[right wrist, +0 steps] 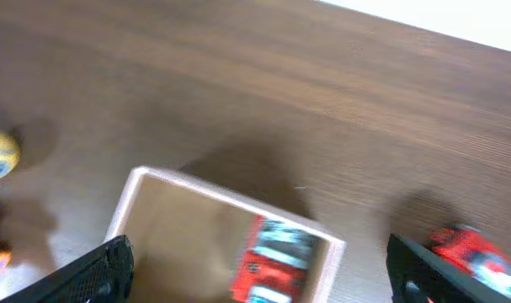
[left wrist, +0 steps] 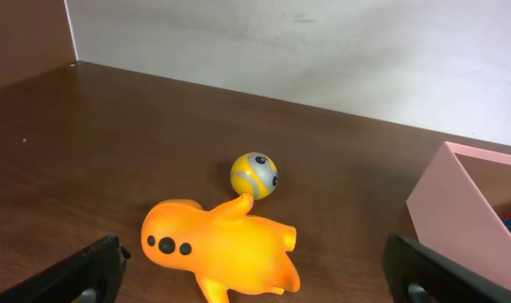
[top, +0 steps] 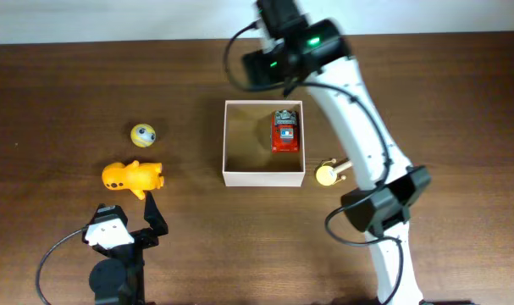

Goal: Pack container
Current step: 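Open the right gripper and lift it out of the box, then move the right gripper over the second red fire truck, then lower and close the right gripper on the second fire truck, then lift the second fire truck and carry it left over the box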

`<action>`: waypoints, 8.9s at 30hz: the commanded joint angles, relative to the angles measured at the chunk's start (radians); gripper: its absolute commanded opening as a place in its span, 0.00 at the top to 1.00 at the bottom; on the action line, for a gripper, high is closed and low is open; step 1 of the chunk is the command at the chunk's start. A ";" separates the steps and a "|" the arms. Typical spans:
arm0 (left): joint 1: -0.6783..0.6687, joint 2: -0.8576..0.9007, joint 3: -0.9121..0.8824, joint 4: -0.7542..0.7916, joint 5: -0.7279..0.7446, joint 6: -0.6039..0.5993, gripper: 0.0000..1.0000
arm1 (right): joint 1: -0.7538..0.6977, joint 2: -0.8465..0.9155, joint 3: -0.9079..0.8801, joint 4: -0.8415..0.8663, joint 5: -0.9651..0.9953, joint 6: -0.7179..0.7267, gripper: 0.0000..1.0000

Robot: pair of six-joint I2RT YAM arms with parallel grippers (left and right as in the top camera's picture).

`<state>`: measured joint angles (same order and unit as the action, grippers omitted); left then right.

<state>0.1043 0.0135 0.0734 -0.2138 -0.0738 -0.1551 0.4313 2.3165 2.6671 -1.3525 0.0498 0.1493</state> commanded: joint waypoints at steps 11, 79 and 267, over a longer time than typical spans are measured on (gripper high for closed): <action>0.001 -0.008 -0.009 0.003 0.015 -0.001 0.01 | -0.304 0.015 -0.121 -0.028 0.010 0.327 0.00; 0.001 -0.008 -0.009 0.003 0.015 -0.001 0.01 | -0.360 0.082 -0.551 0.172 0.105 0.479 0.11; 0.001 -0.008 -0.009 0.003 0.015 -0.001 0.01 | -0.386 -0.005 -0.518 0.152 -0.129 -0.038 0.57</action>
<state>0.1043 0.0135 0.0734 -0.2142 -0.0738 -0.1551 0.0483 2.3367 2.0838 -1.1896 -0.0666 0.1062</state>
